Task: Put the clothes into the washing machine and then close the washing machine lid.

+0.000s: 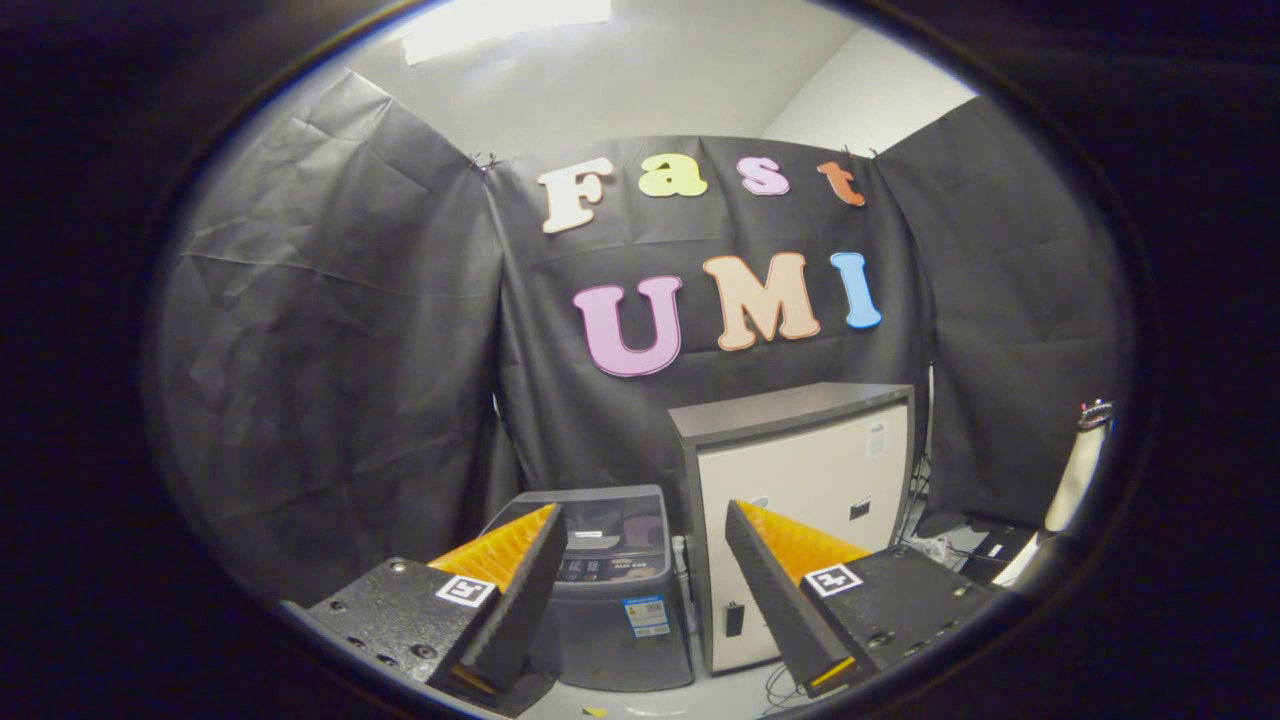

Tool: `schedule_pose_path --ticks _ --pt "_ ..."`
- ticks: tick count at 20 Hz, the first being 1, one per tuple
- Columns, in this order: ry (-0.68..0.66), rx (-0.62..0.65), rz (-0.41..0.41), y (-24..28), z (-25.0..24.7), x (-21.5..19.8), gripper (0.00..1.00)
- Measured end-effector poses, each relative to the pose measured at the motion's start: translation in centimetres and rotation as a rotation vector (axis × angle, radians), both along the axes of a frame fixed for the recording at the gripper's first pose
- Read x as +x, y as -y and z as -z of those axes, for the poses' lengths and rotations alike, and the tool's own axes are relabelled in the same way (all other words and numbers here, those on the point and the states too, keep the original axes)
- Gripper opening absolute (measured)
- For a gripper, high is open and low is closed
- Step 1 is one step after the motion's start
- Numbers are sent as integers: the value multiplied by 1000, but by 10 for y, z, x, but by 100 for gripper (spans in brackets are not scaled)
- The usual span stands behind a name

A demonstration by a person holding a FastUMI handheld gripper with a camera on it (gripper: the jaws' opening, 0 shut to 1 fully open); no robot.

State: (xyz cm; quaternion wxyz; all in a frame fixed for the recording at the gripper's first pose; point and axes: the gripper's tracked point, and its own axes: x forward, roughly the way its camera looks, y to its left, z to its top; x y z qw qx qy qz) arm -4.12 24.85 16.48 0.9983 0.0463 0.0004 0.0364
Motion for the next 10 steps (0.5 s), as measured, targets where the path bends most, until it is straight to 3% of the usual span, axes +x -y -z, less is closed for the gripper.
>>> schedule_pose_path --ticks 10 --pt "13 -32 15 1 -4 -4 97"
